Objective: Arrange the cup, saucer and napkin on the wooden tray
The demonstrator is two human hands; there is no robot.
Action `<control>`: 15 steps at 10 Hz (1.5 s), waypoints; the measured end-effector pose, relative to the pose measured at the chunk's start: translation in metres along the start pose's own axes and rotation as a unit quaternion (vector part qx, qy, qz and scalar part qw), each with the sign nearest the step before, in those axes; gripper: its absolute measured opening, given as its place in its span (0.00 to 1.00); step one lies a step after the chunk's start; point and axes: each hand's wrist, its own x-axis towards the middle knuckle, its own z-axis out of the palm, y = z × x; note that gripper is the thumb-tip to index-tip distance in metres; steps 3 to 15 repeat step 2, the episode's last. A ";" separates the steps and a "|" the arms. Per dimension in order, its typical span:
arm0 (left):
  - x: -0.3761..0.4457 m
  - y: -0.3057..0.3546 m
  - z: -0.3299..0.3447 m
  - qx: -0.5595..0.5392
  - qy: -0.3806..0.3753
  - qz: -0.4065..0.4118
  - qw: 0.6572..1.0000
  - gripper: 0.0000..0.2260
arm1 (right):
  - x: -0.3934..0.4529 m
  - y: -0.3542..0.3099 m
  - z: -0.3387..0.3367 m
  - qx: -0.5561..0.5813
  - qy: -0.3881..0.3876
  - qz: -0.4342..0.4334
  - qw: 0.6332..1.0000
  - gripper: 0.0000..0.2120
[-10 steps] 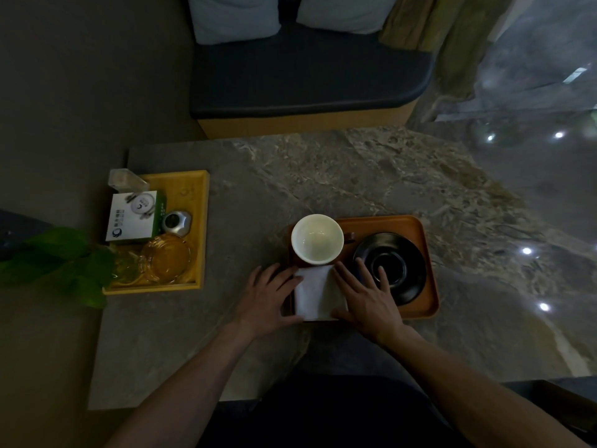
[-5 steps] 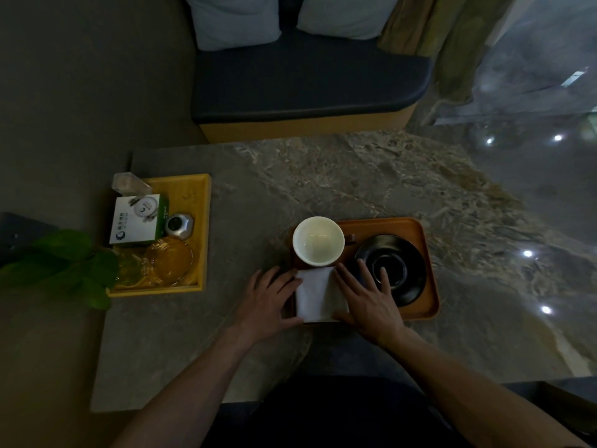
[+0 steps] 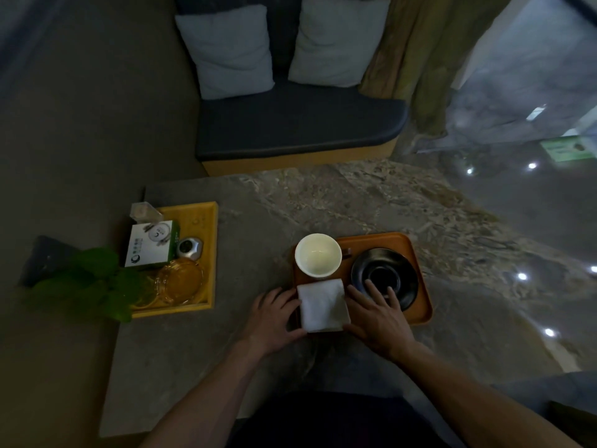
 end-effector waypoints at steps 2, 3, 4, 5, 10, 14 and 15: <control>-0.012 0.009 -0.018 -0.085 0.014 -0.019 0.996 0.22 | -0.009 0.015 -0.018 0.014 0.014 -0.018 1.000 0.28; -0.012 0.009 -0.018 -0.085 0.014 -0.019 0.996 0.22 | -0.009 0.015 -0.018 0.014 0.014 -0.018 1.000 0.28; -0.012 0.009 -0.018 -0.085 0.014 -0.019 0.996 0.22 | -0.009 0.015 -0.018 0.014 0.014 -0.018 1.000 0.28; -0.012 0.009 -0.018 -0.085 0.014 -0.019 0.996 0.22 | -0.009 0.015 -0.018 0.014 0.014 -0.018 1.000 0.28; -0.012 0.009 -0.018 -0.085 0.014 -0.019 0.996 0.22 | -0.009 0.015 -0.018 0.014 0.014 -0.018 1.000 0.28; -0.012 0.009 -0.018 -0.085 0.014 -0.019 0.996 0.22 | -0.009 0.015 -0.018 0.014 0.014 -0.018 1.000 0.28; -0.012 0.009 -0.018 -0.085 0.014 -0.019 0.996 0.22 | -0.009 0.015 -0.018 0.014 0.014 -0.018 1.000 0.28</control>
